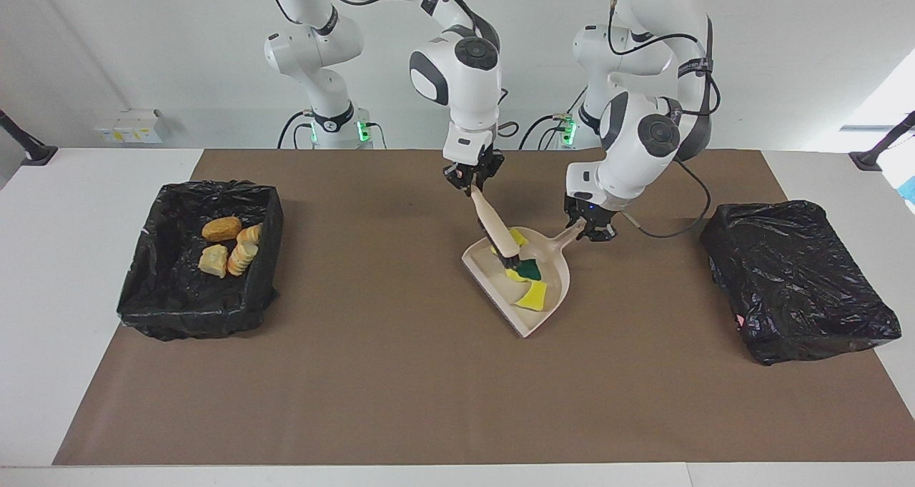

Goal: Sweep and dump trash in bin
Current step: 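Sweep the sponge pieces into the dustpan with the right gripper's brush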

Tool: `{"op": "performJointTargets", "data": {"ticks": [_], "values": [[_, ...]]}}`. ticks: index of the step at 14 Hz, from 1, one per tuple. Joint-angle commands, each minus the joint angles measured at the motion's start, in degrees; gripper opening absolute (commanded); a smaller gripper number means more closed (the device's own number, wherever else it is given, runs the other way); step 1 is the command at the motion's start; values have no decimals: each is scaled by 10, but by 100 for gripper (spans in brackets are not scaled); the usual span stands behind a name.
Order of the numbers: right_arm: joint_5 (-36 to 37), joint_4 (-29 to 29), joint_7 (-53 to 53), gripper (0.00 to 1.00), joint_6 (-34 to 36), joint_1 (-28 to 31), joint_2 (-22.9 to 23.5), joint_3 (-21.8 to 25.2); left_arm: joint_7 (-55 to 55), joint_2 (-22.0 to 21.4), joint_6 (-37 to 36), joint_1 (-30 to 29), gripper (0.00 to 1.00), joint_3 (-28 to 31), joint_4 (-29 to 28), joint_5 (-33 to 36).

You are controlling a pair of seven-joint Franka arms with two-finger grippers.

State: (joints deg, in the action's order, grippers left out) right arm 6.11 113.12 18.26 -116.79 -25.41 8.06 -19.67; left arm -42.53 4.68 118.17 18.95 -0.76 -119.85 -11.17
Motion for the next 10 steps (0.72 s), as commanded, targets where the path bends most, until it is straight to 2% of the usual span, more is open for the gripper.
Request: {"op": "performJointTargets", "data": {"ticks": [1,4,6,10], "values": [[10,-15,-22,0,75,7,-22,-2,0,-3,-12,-6,0,0,14,-12],[-4,-47,-31,0,160,15,-35,-1,-1,-1,-13,-16,0,0,16,-12],[-46,-48,-35,0,175,22,-51,1,0,-1,-13,-16,0,0,16,-12],[-90,-48,-18,0,181,22,-52,2,2,-3,-14,-25,0,-1,20,-24]]}}
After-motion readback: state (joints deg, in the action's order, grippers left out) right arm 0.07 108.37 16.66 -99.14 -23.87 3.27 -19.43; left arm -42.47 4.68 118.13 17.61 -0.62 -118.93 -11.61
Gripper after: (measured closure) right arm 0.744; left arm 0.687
